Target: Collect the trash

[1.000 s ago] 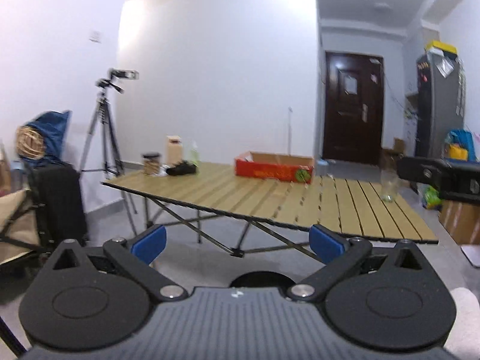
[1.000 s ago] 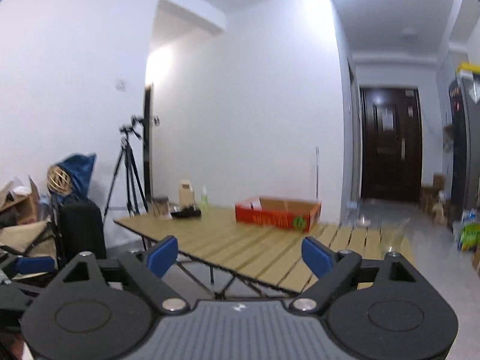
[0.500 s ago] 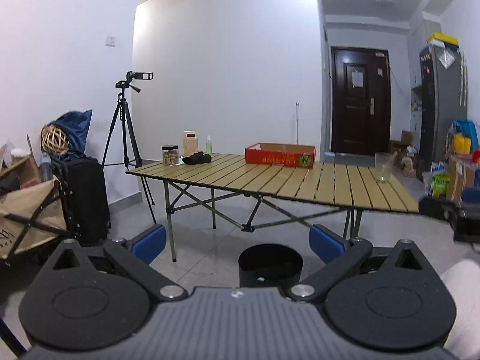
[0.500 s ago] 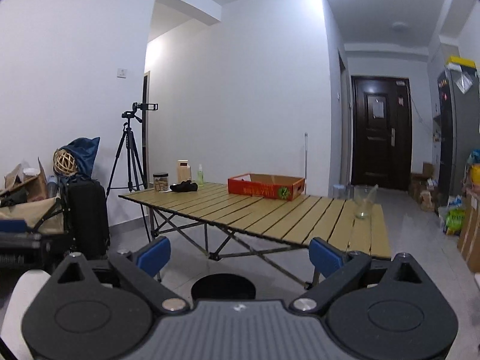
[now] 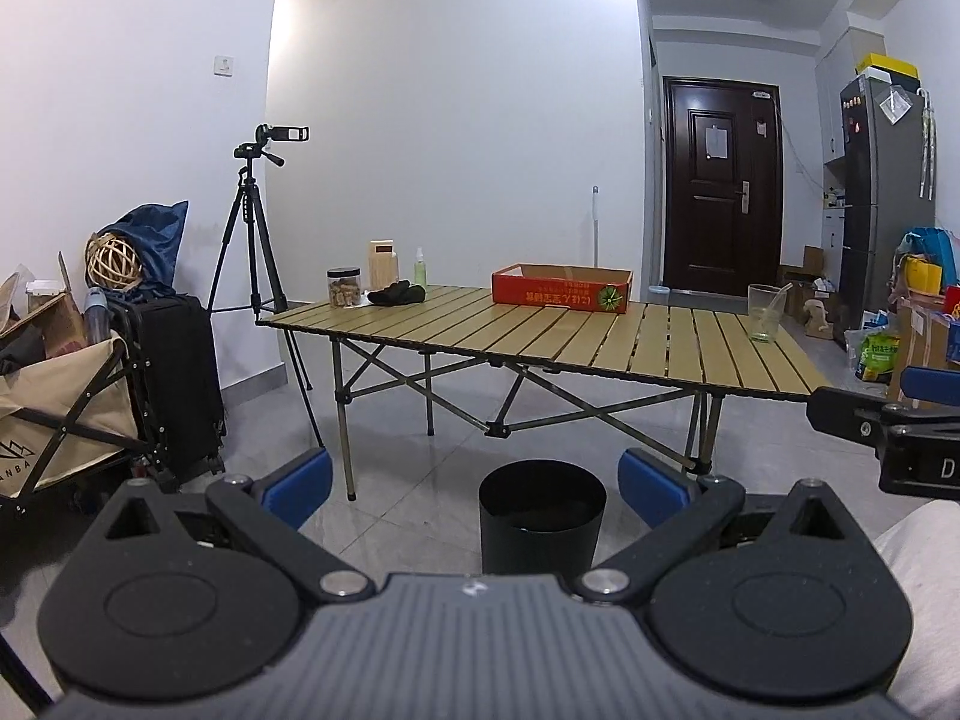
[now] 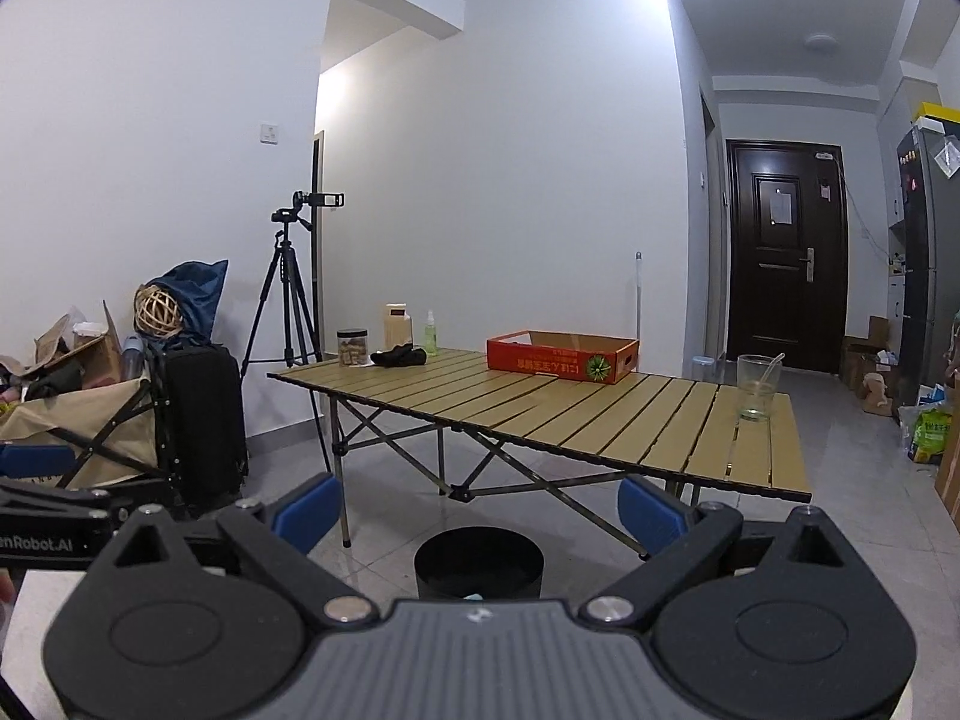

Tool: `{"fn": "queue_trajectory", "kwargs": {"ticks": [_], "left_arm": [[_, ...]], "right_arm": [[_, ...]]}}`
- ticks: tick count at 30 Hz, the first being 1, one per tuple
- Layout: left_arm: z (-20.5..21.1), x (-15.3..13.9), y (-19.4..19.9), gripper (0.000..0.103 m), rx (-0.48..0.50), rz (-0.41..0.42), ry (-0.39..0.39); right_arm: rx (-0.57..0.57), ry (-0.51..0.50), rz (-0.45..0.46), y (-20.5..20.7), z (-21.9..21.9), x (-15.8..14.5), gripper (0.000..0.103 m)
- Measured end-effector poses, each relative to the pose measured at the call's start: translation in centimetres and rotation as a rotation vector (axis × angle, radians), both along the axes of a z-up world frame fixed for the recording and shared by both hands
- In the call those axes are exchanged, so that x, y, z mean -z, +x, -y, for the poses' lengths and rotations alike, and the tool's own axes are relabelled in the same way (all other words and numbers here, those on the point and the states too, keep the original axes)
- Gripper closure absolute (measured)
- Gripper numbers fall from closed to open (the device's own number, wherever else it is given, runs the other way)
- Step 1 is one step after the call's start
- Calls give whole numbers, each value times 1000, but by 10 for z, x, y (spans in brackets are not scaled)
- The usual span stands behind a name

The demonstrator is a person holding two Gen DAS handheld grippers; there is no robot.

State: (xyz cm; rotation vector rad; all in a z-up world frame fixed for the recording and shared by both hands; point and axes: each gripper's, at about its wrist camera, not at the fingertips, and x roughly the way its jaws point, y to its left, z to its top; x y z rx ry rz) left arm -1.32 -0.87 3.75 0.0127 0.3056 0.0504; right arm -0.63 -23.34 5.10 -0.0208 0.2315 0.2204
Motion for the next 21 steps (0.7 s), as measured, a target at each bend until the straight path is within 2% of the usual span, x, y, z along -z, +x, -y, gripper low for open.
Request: {"fn": "queue_trajectory", "kwargs": {"ticks": [21], "left_arm": [[-1,-2,-6,0,0,13,6]], "right_arm": [[-45,-12,-11,1,-2,3,4]]}}
